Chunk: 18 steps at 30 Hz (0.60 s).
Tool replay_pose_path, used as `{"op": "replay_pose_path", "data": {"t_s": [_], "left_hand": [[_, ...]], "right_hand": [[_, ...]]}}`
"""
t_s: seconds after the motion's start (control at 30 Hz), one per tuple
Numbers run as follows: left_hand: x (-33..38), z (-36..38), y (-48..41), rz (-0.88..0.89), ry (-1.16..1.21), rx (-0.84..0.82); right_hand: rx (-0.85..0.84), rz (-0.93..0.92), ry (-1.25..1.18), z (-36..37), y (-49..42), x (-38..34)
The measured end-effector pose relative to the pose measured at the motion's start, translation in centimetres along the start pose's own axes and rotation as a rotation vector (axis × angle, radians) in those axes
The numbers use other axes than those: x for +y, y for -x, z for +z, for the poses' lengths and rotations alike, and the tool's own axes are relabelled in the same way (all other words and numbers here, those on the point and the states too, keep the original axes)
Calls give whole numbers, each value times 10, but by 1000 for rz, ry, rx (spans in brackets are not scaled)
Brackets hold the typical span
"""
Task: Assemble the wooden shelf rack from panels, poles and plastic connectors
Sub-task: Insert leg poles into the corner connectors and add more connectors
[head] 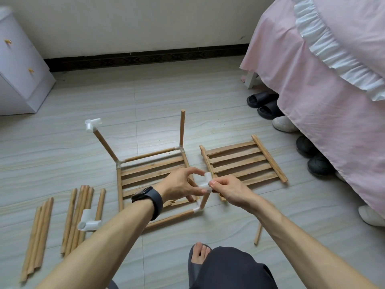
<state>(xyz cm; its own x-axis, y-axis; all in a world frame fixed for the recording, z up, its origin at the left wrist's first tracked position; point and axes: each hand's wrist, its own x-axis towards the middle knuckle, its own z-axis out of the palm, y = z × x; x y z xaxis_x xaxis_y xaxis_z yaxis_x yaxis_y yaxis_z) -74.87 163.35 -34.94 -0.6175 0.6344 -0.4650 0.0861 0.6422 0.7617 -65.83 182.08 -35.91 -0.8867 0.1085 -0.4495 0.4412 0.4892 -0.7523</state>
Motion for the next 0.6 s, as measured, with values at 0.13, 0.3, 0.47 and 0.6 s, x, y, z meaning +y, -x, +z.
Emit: {"op": "replay_pose_path", "data": {"t_s": [0.13,0.3,0.47,0.6], "left_hand": [[-11,8,10,-48,-417,62],[-24,4,18,-111,-474,107],[-34,46,7,-114,-185,120],[-44,79,-13,-124,-148,175]], "right_hand": [[122,-46,105,16,-1,-6],[221,3,266,29,2,-20],[180,19,350,20,-2,-34],[213,-12,547,23,-3,-40]]}}
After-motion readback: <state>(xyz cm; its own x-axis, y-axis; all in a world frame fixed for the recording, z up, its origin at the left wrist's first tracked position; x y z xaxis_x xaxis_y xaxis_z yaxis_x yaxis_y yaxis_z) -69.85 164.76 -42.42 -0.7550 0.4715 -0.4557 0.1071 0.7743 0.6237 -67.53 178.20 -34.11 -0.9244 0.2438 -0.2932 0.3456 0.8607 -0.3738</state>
